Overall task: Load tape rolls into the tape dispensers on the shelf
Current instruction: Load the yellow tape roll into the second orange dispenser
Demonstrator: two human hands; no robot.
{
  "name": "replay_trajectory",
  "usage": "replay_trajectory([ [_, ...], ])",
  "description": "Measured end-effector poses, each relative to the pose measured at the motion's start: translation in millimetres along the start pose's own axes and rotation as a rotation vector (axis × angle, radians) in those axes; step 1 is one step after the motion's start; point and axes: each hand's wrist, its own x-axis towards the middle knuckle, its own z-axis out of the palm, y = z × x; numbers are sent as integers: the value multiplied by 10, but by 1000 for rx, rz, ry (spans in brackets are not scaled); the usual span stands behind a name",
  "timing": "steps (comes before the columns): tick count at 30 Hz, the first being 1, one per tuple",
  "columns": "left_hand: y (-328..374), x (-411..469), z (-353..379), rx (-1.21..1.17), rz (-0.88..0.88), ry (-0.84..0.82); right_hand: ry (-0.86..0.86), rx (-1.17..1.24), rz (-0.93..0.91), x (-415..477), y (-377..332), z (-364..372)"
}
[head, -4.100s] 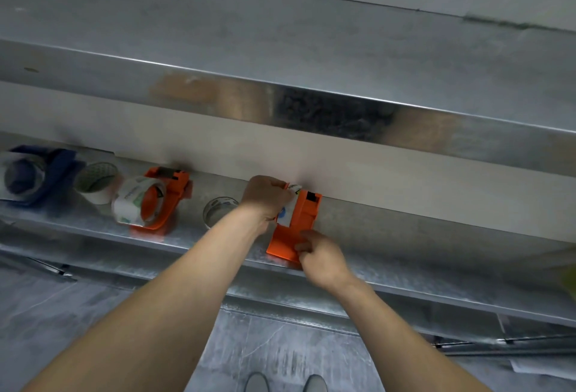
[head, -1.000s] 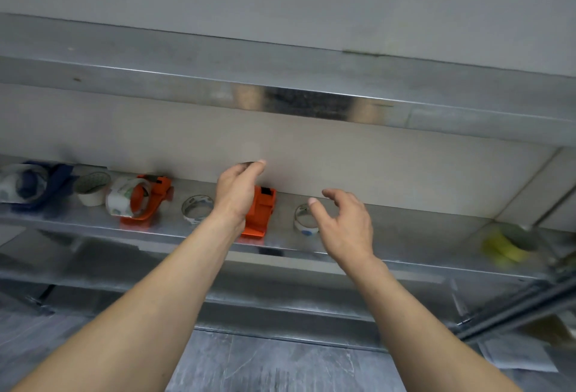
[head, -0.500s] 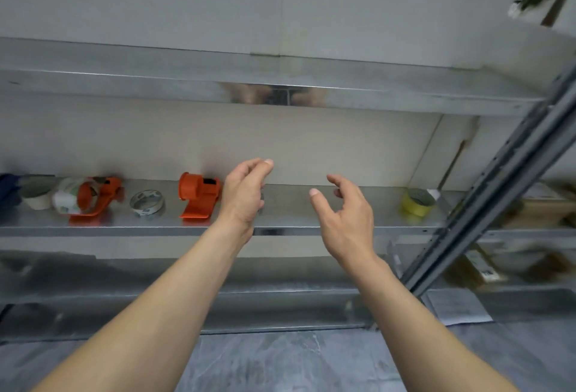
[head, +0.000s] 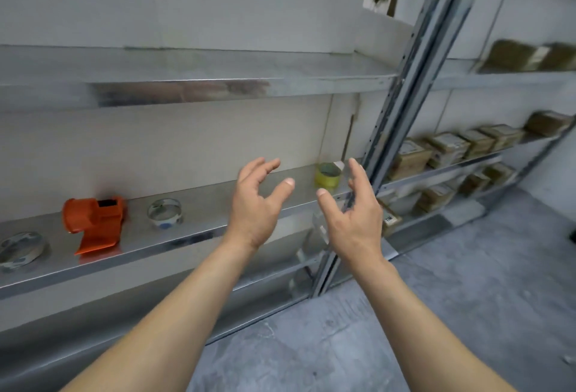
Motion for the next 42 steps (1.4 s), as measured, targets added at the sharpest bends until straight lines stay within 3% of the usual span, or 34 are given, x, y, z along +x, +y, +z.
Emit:
replay_trajectory([
  [14, -98, -151, 378, 39, 18, -193, 147, -183, -55, -222, 306, -351],
  [24, -287, 226, 707, -47, -76, -217, 197, -106, -59, 276, 615, -242],
  [35, -781, 1120, 1427, 27, -197, -64, 0, -74, 2, 1593, 1428, 62],
  [42, -927, 1664, 1889, 130, -263, 12, -429, -300, 86, 2425, 1918, 145],
])
